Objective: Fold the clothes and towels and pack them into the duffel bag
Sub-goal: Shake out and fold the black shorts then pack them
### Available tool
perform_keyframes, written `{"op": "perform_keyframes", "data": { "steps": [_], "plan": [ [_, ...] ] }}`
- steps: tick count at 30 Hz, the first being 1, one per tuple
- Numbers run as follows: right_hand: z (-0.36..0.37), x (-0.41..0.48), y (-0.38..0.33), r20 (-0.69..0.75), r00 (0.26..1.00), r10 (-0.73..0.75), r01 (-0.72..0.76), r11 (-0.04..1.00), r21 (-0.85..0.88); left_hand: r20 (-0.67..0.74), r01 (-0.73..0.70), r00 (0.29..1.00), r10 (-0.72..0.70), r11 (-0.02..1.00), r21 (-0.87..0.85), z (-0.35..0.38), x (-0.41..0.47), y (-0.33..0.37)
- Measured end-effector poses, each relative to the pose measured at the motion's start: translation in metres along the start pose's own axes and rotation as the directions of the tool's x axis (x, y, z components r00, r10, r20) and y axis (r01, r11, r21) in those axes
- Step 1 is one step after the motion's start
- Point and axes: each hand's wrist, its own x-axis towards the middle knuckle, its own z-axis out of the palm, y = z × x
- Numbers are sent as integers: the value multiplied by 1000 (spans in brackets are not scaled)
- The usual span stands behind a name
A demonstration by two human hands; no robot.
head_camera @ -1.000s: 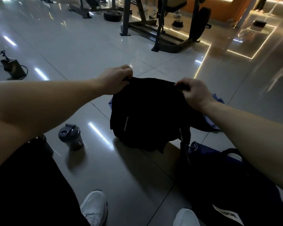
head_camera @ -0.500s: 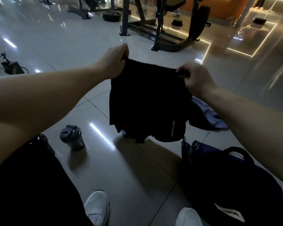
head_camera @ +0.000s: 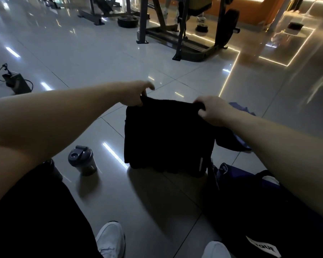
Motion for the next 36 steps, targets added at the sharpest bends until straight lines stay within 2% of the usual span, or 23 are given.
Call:
{"op": "perform_keyframes", "data": {
  "steps": [3,11,14,16,19,22,26,33,36],
  "plan": [
    [8,-4,-2,57,998,12,-11,1000,-16,120,8,992,-28,986,166,10,-4,3],
    [18,-6,-9,44,999,9,-11,999,48,278,-45,960,-39,957,286,35,-13,22],
    [17,-7,-11,21,999,37,-39,992,118,341,-14,937,-79,965,260,45,-12,21],
    [15,-6,-12,13,999,51,-53,983,173,353,19,934,-60,993,118,48,-12,20],
    [15,-6,-14,9,998,58,-59,969,241,299,88,953,-54,991,-102,53,-12,22],
    [15,-7,-15,19,998,58,-62,950,307,171,117,981,-91,982,-149,62,-8,26],
    [15,-8,-12,51,997,62,-75,936,344,72,122,992,-106,952,-281,71,-5,31],
    [18,-13,-8,95,995,-9,-20,953,303,-69,72,993,-96,953,-293,70,0,47],
    [22,-13,-7,25,1000,11,-15,981,193,-141,47,987,-74,982,-186,74,2,49]
  ]
}}
